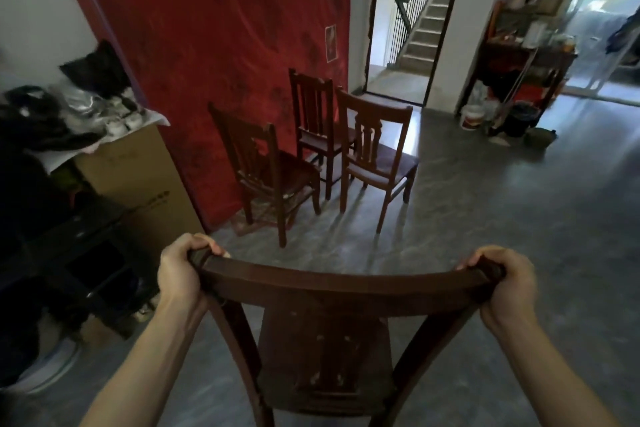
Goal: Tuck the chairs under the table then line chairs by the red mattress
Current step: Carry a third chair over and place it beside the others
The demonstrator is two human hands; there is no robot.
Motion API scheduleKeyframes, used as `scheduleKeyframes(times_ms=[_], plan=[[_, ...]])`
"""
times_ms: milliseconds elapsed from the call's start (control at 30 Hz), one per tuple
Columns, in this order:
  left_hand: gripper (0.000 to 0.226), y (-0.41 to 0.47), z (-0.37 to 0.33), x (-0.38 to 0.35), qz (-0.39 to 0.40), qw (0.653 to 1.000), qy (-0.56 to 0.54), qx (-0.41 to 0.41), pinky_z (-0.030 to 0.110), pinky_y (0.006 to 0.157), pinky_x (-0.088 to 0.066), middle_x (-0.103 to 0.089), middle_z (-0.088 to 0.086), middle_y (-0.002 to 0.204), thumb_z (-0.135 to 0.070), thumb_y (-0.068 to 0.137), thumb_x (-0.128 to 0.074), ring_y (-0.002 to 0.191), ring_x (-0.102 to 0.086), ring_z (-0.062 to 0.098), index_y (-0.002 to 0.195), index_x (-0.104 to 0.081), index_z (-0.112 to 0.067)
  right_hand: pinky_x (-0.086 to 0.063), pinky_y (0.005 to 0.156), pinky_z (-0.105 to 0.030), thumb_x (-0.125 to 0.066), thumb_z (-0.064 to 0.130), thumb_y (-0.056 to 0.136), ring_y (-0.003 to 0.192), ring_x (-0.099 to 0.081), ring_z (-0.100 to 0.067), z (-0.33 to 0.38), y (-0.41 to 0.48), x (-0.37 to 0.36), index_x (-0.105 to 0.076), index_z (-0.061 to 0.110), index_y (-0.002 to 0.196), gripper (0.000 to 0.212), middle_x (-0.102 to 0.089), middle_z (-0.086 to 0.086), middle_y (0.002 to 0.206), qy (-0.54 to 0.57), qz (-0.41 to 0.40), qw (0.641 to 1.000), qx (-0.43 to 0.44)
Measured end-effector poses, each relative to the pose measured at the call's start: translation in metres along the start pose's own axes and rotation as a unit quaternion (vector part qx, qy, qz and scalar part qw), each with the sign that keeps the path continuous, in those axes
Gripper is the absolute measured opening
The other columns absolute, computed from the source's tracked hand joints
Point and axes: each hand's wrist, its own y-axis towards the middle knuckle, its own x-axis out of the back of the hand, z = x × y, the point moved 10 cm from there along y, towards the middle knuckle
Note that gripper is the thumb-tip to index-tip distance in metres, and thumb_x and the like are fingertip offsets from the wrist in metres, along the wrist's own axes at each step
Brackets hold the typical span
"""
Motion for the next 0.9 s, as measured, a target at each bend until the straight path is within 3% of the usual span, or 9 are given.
scheduleKeyframes(times_ms=[367,467,533,633,767,900], plan=[[0.04,0.35,0.034,-0.136,0.103,0.995,-0.006,0.011,0.02,0.049,-0.046,-0.059,0.016,0.051,-0.011,0.083,-0.038,0.046,-0.055,0.023,0.047,-0.057,-0.007,-0.045,0.054,-0.026,-0.039,0.01,0.075,0.049,-0.055,-0.024,-0.093,0.24,-0.113,-0.062,0.011,0.047,0.037,-0.054,-0.007,0.047,-0.008,-0.072,0.996,0.046],[0.041,0.426,0.054,-0.174,0.143,0.988,0.011,0.05,0.024,0.052,-0.048,-0.059,0.015,0.051,-0.014,0.081,-0.04,0.05,-0.055,0.025,0.045,-0.059,-0.008,-0.045,0.054,-0.026,-0.035,0.003,0.08,0.049,-0.056,-0.024,-0.116,0.283,-0.124,-0.064,0.01,0.048,0.044,-0.056,-0.008,0.048,-0.037,-0.1,0.993,0.058],[0.035,0.469,0.065,-0.206,0.169,0.983,0.021,0.062,0.028,0.056,-0.047,-0.059,0.012,0.052,-0.017,0.075,-0.044,0.053,-0.054,0.026,0.045,-0.059,-0.01,-0.046,0.053,-0.026,-0.032,-0.001,0.083,0.049,-0.056,-0.025,-0.13,0.31,-0.126,-0.064,0.009,0.048,0.049,-0.057,-0.009,0.048,-0.028,-0.124,0.99,0.061],[0.025,0.523,0.082,-0.253,0.204,0.976,0.019,0.073,0.021,0.052,-0.048,-0.059,0.008,0.05,-0.021,0.065,-0.052,0.049,-0.056,0.021,0.043,-0.06,-0.012,-0.046,0.055,-0.026,-0.032,-0.001,0.083,0.05,-0.057,-0.024,-0.15,0.354,-0.123,-0.064,0.01,0.049,0.048,-0.056,-0.009,0.049,-0.017,-0.163,0.984,0.07],[0.046,0.593,0.105,-0.309,0.23,0.971,0.022,0.065,0.019,0.049,-0.047,-0.058,0.006,0.049,-0.011,0.082,-0.037,0.047,-0.056,0.019,0.043,-0.061,-0.014,-0.047,0.056,-0.027,-0.039,0.008,0.075,0.051,-0.058,-0.025,-0.182,0.414,-0.121,-0.065,0.01,0.049,0.037,-0.058,-0.008,0.05,-0.028,-0.185,0.979,0.08],[0.044,0.647,0.135,-0.347,0.243,0.965,0.048,0.089,0.019,0.05,-0.047,-0.057,0.007,0.05,-0.011,0.081,-0.036,0.048,-0.056,0.02,0.044,-0.06,-0.012,-0.046,0.057,-0.028,-0.041,0.008,0.073,0.053,-0.058,-0.028,-0.207,0.459,-0.114,-0.066,0.007,0.051,0.033,-0.06,-0.011,0.051,-0.053,-0.208,0.973,0.09]])
